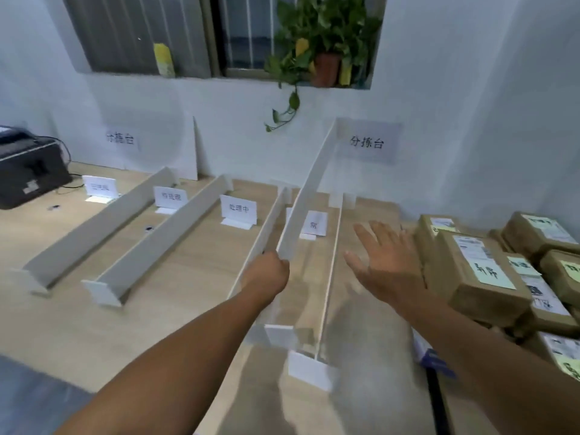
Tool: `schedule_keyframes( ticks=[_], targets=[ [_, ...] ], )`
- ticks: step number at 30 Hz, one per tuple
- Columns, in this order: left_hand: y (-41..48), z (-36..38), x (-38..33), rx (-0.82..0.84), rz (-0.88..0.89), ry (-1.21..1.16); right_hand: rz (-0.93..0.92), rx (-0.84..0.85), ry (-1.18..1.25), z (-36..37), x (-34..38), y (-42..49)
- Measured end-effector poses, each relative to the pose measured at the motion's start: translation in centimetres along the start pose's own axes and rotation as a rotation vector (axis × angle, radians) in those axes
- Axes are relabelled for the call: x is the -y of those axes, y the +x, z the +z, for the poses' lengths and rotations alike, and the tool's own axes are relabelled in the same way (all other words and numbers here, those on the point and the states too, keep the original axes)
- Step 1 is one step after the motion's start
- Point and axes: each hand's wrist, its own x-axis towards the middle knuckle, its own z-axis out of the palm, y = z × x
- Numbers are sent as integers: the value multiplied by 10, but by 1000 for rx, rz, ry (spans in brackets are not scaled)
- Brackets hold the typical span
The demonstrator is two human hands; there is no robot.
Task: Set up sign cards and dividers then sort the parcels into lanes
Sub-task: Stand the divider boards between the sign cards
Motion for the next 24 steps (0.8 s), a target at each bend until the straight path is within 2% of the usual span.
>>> schedule_keyframes(
  ticks=[6, 12, 18, 24],
  targets=[
    [-7, -122, 185, -100, -45, 78, -141, -17, 73, 8, 192, 41],
    [-23, -221, 340, -177, -167, 200, -294, -28, 150, 27, 381, 63],
    [-13, -276, 452, -231, -266, 146, -380, -21, 137, 52, 510, 97],
    [43, -313, 554, -212, -291, 176, -414, -7, 140, 94, 617, 163]
  ],
)
